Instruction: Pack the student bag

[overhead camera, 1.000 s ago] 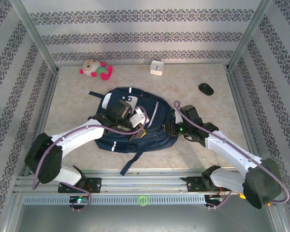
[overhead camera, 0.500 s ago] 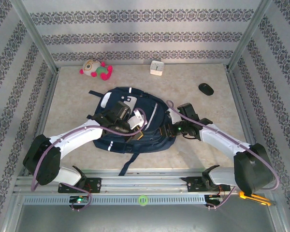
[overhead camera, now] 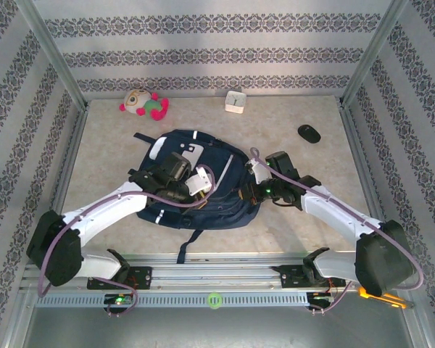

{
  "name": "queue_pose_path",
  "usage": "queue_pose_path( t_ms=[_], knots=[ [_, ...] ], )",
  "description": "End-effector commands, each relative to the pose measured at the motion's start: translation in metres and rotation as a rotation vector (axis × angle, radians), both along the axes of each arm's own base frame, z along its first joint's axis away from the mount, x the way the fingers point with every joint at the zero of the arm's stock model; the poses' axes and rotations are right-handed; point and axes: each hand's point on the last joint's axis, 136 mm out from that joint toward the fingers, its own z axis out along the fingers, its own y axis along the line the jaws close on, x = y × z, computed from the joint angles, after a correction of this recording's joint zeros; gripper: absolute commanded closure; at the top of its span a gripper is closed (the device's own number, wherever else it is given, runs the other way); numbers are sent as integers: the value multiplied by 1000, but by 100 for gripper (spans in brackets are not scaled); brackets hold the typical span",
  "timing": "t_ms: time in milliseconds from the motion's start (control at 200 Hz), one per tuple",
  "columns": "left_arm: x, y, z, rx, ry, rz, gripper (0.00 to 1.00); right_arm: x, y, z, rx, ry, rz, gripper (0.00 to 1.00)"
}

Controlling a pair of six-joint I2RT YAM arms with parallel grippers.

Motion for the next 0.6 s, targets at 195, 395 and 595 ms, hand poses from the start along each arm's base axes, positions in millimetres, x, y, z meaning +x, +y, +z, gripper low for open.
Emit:
queue_pose_path(
  t_ms=[195, 395, 595],
  knots=[
    [6, 76, 0, 229, -68, 242, 45, -33, 27, -13, 20, 24, 29, 100],
    [2, 70, 21, -61, 93, 603, 32, -45, 39, -14, 25, -16, 50, 100],
    [7, 138, 2, -214, 136, 1205, 33, -52, 43, -8, 41, -57, 30, 100]
  ],
)
